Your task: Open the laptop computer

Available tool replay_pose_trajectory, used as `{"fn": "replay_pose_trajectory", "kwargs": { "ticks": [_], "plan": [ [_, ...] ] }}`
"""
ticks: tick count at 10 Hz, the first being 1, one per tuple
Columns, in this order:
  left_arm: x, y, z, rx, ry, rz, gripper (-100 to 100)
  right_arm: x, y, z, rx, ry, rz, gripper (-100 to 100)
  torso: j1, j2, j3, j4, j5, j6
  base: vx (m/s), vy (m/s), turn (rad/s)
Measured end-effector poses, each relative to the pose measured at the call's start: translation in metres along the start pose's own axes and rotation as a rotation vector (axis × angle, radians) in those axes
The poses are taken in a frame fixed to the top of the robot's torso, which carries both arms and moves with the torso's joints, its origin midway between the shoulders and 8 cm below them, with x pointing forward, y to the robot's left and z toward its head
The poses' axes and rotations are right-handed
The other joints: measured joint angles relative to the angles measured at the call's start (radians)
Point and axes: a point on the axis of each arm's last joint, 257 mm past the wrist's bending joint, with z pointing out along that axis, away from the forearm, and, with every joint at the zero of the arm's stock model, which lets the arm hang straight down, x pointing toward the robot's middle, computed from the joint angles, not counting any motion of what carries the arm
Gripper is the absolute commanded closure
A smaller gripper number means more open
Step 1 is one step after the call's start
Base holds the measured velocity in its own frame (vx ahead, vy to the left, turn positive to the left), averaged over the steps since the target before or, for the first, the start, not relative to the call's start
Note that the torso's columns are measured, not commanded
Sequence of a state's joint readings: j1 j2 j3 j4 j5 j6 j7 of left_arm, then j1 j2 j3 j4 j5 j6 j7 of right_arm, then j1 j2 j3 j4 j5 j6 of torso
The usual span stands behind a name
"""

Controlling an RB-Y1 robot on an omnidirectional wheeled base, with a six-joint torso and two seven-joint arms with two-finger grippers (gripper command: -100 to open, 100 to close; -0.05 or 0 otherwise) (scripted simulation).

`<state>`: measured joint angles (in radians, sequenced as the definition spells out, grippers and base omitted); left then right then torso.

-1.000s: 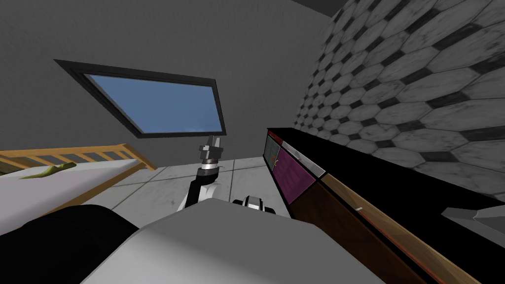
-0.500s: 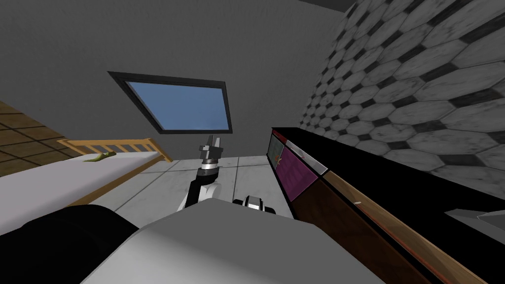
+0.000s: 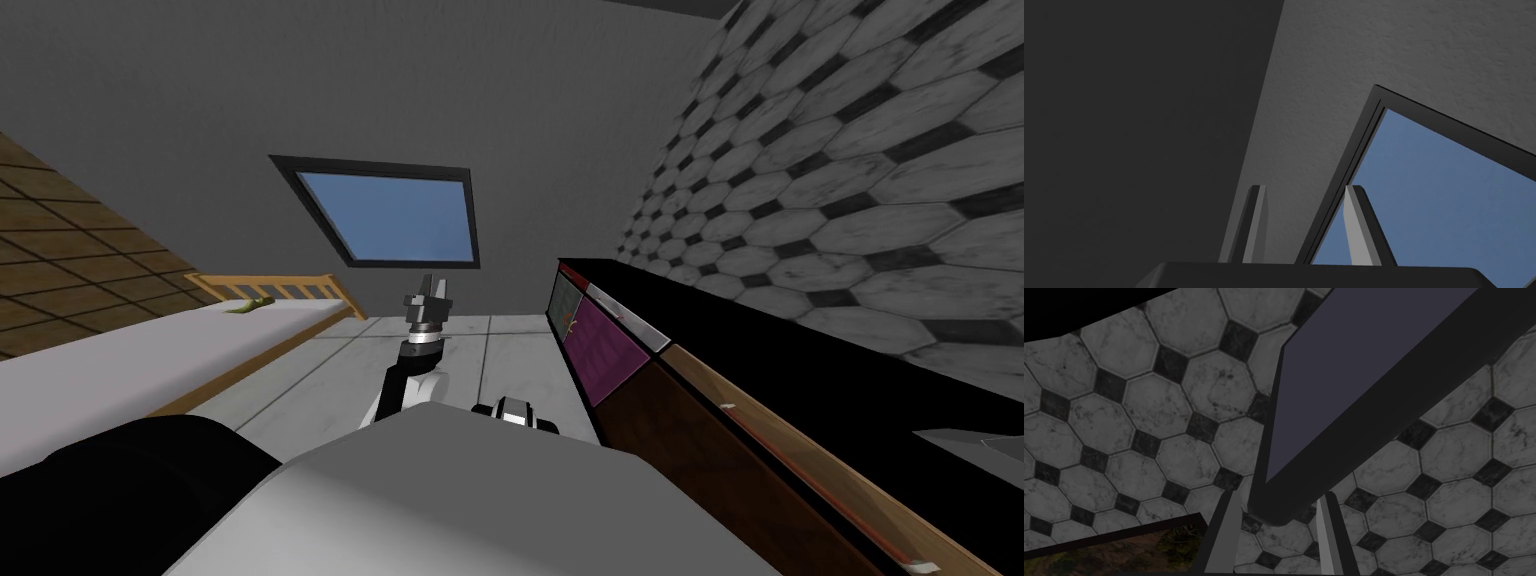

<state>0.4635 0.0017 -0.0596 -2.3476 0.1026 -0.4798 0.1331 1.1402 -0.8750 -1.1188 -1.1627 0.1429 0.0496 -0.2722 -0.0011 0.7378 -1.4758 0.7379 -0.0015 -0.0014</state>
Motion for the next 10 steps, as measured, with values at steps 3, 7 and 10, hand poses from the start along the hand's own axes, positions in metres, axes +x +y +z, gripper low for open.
{"fn": "replay_pose_trajectory", "kwargs": {
  "ticks": [3, 7, 10],
  "plan": [
    [0.000, 0.000, 0.000, 0.000, 0.000, 0.000, 0, -0.005, -0.006, 0.004, 0.031, -0.007, 0.021, -100, 0.002, 0.000, 0.000, 0.000, 0.002, 0.002, -0.106, 0.026, 0.152],
    [0.000, 0.000, 0.000, 0.000, 0.000, 0.000, 0, -0.030, -0.012, 0.004, 0.087, -0.026, 0.020, -100, 0.001, 0.001, 0.000, 0.000, 0.001, 0.002, -0.113, 0.037, 0.172],
    [0.000, 0.000, 0.000, 0.000, 0.000, 0.000, 0, -0.051, -0.018, 0.007, 0.136, -0.044, 0.020, -100, 0.001, 0.000, -0.001, 0.000, 0.001, 0.001, -0.114, 0.048, 0.160]
  ]
}}
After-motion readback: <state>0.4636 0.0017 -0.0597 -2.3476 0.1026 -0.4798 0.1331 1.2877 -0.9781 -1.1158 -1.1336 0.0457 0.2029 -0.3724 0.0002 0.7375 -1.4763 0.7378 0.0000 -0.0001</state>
